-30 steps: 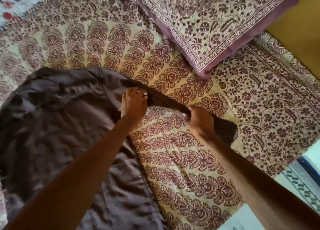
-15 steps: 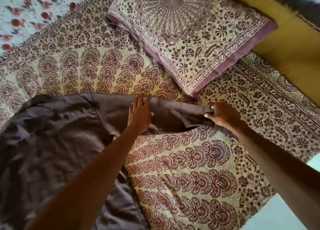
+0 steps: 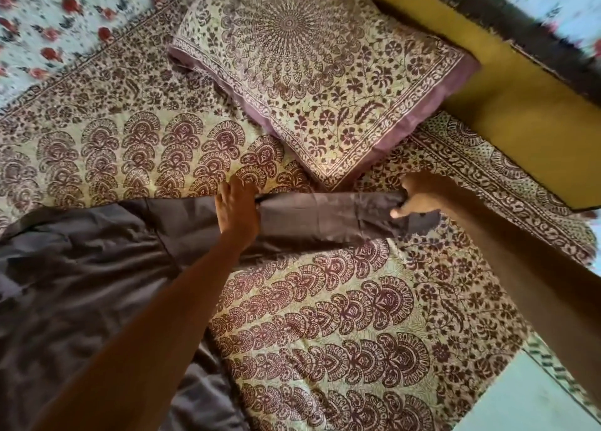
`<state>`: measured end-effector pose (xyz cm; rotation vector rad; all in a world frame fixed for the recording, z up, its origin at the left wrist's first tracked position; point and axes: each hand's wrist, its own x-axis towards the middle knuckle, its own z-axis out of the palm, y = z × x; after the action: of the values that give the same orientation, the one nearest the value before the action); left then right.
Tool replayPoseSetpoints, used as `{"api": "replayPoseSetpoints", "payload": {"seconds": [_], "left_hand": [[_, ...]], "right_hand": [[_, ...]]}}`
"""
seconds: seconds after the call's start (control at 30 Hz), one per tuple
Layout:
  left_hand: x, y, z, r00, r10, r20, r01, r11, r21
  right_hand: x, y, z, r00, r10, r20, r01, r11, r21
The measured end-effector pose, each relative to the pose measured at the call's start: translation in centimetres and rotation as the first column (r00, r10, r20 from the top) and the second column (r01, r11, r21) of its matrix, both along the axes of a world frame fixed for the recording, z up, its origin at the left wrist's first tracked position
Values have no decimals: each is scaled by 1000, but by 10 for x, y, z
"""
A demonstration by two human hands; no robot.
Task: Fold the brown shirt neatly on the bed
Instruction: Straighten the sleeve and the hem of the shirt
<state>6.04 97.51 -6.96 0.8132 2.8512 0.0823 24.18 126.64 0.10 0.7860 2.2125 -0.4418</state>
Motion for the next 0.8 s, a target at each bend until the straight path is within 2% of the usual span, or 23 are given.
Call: {"api": "replayPoseSetpoints", "payload": {"seconds": [0.07,0.13,0.27,0.37,0.47,0.6,0.7,0.8], "left_hand": [[4,2,0,997,62,33,-64,996,61],[6,1,-6,989,120,82,-131,981,141],[25,-2,-20,983,119,138,-144,970,193],[51,0,-21,984,78,161,-101,986,136],[71,0,-28,984,-47,170,34,996,81],[76,6,-38,972,-77,224,56,994,98],[75,10,-40,958,-102,269,79,992,95],[72,9,-39,934,-139,329,100,986,134]], "right_hand": [[1,18,-4,985,-131,-110,123,990,-70],[3,30,-7,962,-204,-184,195,979,-64],[13,38,-27,878,-315,-360,384,913,138],[24,29,-44,855,-368,-366,463,860,216],[38,12,-62,845,-423,-328,510,822,255],[39,8,-75,772,-475,-422,589,785,194],[44,4,-77,781,-476,-404,608,728,318],[46,-4,-71,714,-513,-477,689,636,348]]}}
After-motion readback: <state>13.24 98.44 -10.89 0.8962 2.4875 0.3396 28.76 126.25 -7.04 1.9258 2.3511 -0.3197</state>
